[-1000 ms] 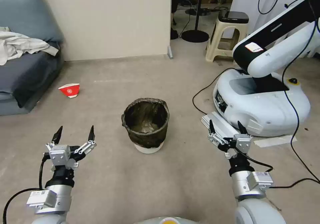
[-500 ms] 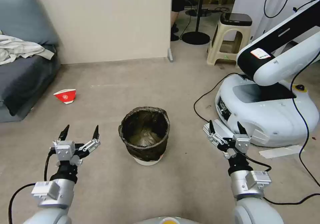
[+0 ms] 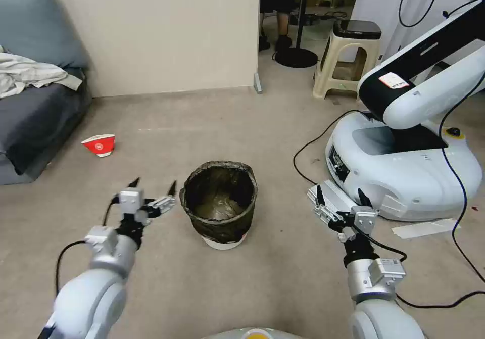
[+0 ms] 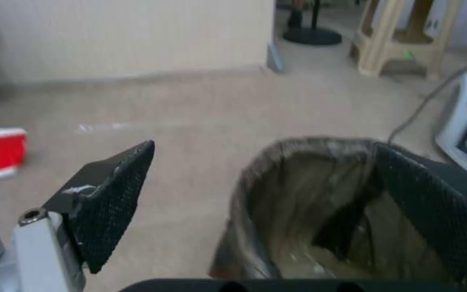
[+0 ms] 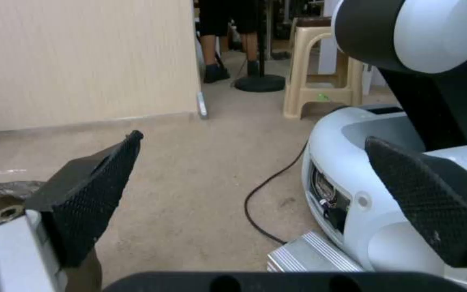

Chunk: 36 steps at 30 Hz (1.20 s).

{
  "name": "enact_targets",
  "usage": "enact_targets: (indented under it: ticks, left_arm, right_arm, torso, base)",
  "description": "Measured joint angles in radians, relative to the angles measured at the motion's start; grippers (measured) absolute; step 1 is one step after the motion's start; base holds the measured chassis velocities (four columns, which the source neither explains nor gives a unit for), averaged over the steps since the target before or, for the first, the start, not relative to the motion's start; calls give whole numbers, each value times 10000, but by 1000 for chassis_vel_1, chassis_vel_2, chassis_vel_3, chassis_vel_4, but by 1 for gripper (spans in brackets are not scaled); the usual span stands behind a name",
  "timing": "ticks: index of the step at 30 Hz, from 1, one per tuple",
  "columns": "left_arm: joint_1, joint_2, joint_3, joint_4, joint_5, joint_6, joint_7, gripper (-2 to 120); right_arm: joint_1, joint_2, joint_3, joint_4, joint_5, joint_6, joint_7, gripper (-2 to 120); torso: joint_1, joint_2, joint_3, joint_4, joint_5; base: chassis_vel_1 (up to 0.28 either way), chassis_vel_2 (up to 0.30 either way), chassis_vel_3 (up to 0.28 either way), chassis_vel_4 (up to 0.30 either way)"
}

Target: Pick up the trash can from the floor.

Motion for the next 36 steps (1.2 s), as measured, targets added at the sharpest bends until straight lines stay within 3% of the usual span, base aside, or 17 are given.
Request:
enact_targets:
  ticks: [6, 8, 10, 12, 14, 19, 36]
  left_arm:
    - [-1194, 279, 1114, 657, -316, 694, -623, 100]
    - [-1733, 314, 1437, 865, -325, 1248, -1014, 100]
    - [-1833, 315, 1481, 896, -346, 1409, -1133, 100]
    - [-2141, 266, 1554, 995, -561, 2141, -1651, 100]
    - [-2218, 246, 1571, 1008, -671, 2344, -1789, 100]
    - [-2824, 139, 1873, 1241, -1447, 3686, -2480, 100]
    - [-3713, 11, 2497, 2353, -1619, 4279, -2636, 100]
  right_arm:
    - [-54, 23, 8, -14, -4, 8, 39, 100]
    - [-135, 33, 47, 34, -14, 13, 73, 100]
    - [-149, 27, 55, 38, -17, 15, 76, 100]
    - [-197, -17, 85, 43, -24, 31, 80, 100]
    - [-213, -25, 87, 43, -25, 35, 80, 100]
    - [-277, -79, 91, 29, -25, 50, 82, 100]
    - [-351, -44, 25, 6, -58, 75, 49, 100]
  torso:
    - [0, 0, 0, 1, 1]
    - [0, 0, 1, -3, -1]
    - [0, 0, 0, -3, 0]
    - [0, 0, 0, 2, 1]
    - [0, 0, 0, 4, 2]
    - [0, 0, 1, 0, 1]
    - [0, 0, 1, 0, 1]
  base:
    - [0, 0, 0, 0]
    - [0, 0, 0, 0]
    - [0, 0, 0, 0]
    - [0, 0, 0, 0]
    - [0, 0, 0, 0]
    - [0, 0, 0, 0]
    - [0, 0, 0, 0]
